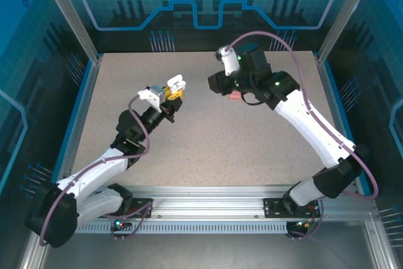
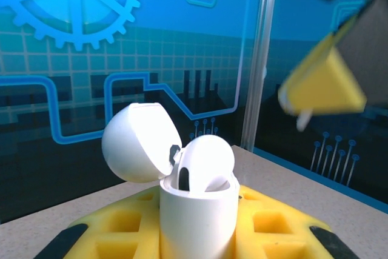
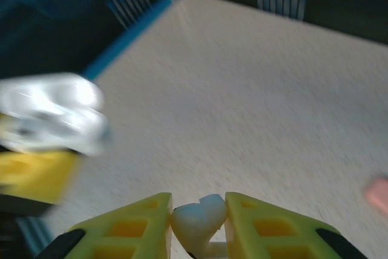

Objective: Insert the wireless bluetooth earbuds into the charging case

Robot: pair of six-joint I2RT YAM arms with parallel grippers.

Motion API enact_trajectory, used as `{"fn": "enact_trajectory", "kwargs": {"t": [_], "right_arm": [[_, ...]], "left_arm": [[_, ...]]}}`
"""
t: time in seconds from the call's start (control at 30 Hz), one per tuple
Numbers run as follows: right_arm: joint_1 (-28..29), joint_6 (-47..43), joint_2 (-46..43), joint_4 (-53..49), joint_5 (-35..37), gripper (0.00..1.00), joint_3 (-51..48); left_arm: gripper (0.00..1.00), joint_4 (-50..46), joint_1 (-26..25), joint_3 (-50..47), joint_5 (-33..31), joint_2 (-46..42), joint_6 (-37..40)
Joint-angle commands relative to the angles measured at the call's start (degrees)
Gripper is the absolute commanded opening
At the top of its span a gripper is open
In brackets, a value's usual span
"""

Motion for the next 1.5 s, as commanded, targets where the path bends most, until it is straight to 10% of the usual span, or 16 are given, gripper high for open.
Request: {"fn": "enact_trajectory", "kwargs": {"t": [0.0,0.63,1.47], "right_arm": [[-0.8,1.4,-0.7,5.4,-11.7,0.28,3.0],[-4.9,10.5,3.6,32.7,-41.8,0.27,-4.9],[-6.4,3.6,5.8,21.4,-43.6,0.27,-4.2]], "left_arm": [[0.00,4.4,0.4,3.2,4.3,0.8,-2.0],[0.00,4.7,-0.2,5.7,11.3,1.4,-3.3],[0.00,3.7,-0.2,7.6,14.2,3.3,-4.3]]}}
